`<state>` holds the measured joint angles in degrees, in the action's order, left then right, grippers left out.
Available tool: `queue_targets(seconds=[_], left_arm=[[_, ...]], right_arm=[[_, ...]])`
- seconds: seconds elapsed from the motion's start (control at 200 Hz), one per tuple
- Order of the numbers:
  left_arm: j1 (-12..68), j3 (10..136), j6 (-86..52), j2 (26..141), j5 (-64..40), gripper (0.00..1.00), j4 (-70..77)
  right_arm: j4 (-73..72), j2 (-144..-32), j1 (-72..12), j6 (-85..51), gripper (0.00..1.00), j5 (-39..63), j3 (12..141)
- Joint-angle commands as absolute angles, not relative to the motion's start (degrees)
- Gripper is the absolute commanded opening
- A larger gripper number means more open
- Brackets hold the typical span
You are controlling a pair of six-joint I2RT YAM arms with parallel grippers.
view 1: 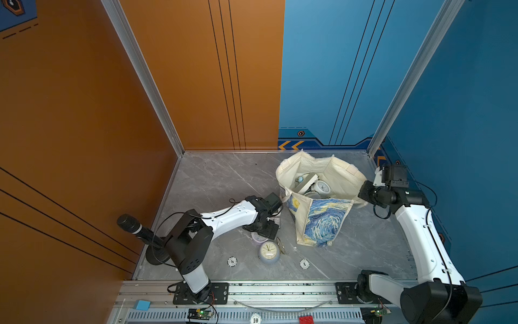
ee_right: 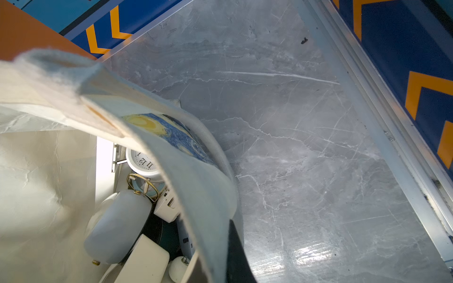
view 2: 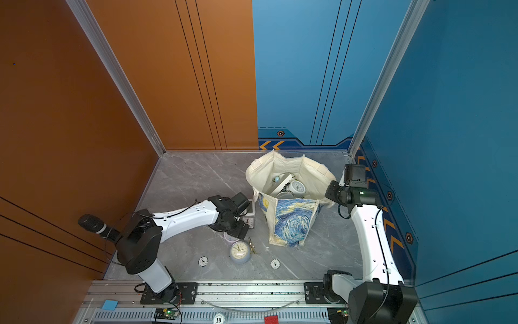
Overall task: Put the alarm clock into the canvas bag
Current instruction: Pick up the alarm from the center of the board.
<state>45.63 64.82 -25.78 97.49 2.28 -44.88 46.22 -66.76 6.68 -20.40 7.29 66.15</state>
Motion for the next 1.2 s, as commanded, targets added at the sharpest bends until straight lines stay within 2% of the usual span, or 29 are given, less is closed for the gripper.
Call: queue_targets(seconds=[0.0,0.09,0.561,0.806,0.826,0.886,1.196], left_arm=[[44.7,63.5,-27.0,98.9,1.4,0.99,-45.0],[44.5,63.0,-27.3,99.0,1.3,1.00,-44.9],[44.4,62.1,-28.1,97.7,0.6,0.89,-44.9],[44.3,62.0,-28.6,96.4,1.1,0.87,-45.0],[44.3,62.0,-28.6,96.4,1.0,0.83,-45.0],[44.2,62.0,-28.7,96.1,1.2,0.82,-45.0],[41.8,61.9,-29.0,90.2,0.9,0.79,-45.1]], right_arm=[[45.7,-67.5,6.2,-19.3,0.10,6.7,67.2],[45.7,-67.5,6.2,-19.4,0.10,6.7,67.3],[45.8,-67.8,6.1,-19.4,0.10,6.7,67.3],[45.8,-67.8,6.0,-19.3,0.10,6.7,67.4],[45.8,-67.8,6.0,-19.4,0.10,6.7,67.4],[45.8,-67.9,6.0,-19.4,0.09,6.7,67.5],[45.9,-67.7,5.9,-19.4,0.10,6.7,67.6]])
